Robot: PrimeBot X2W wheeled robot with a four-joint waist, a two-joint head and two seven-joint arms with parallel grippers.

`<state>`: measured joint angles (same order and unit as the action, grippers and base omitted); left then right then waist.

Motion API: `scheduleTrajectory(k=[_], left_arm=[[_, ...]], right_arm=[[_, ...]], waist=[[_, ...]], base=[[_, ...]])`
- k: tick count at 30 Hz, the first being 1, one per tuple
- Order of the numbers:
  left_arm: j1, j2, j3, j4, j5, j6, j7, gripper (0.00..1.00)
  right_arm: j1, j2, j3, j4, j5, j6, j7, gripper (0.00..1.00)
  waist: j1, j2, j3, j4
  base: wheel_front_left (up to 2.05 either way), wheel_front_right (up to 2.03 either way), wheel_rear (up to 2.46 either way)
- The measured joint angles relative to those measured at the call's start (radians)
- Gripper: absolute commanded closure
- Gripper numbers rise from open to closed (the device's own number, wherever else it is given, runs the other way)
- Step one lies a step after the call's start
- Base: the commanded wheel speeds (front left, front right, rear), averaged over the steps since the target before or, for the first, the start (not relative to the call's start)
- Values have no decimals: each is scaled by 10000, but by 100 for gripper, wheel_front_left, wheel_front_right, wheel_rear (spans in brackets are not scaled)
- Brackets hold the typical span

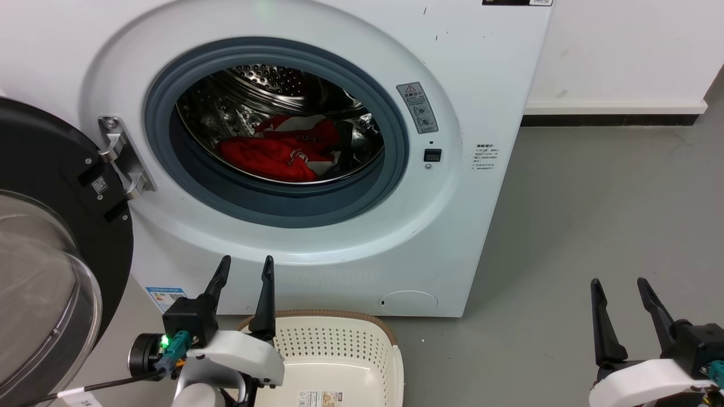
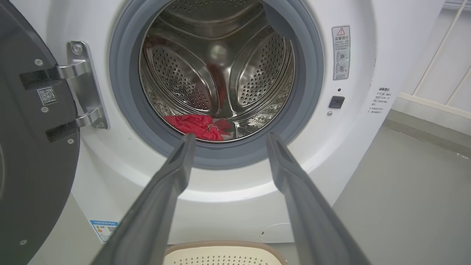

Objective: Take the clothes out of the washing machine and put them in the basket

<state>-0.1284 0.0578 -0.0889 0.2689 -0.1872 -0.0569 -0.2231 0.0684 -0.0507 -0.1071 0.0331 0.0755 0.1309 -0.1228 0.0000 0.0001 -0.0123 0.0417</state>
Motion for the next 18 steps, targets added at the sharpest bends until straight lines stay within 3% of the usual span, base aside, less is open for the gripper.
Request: scheduleTrajectory(k=[18], left_arm=[[-54,48,-111,242,1227,128,-322,0]], right_arm=[[136,-2,-40,36,-1143,2,-332,0]], waist=[[0,0,-30,49]], base=[[0,0,0]])
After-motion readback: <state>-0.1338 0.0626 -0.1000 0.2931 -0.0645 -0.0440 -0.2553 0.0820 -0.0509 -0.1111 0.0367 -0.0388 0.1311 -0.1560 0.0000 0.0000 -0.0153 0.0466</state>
